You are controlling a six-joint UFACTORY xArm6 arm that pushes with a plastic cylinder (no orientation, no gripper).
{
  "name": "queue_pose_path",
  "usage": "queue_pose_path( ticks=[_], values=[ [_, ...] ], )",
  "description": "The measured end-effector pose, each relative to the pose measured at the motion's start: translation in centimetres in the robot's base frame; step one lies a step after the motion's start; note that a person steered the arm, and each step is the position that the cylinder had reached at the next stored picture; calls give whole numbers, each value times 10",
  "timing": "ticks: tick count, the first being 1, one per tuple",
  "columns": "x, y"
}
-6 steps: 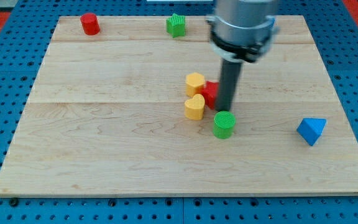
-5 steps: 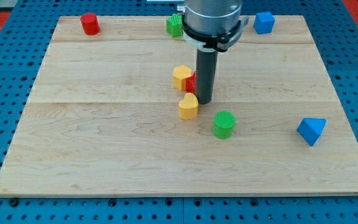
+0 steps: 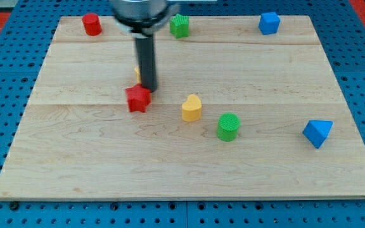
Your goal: Place the red star at left center of the board
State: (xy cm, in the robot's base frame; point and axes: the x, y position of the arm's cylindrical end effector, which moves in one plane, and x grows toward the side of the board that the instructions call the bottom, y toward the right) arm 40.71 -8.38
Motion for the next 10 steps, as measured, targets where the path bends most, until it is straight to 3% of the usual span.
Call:
queue_pose_path(
  ticks=[1, 3, 4, 5, 6, 8, 10],
  values=[
    [0, -13],
    [32, 61],
    [55, -1],
    [34, -88],
    [5, -139],
    [59, -122],
    [62, -122]
  ],
)
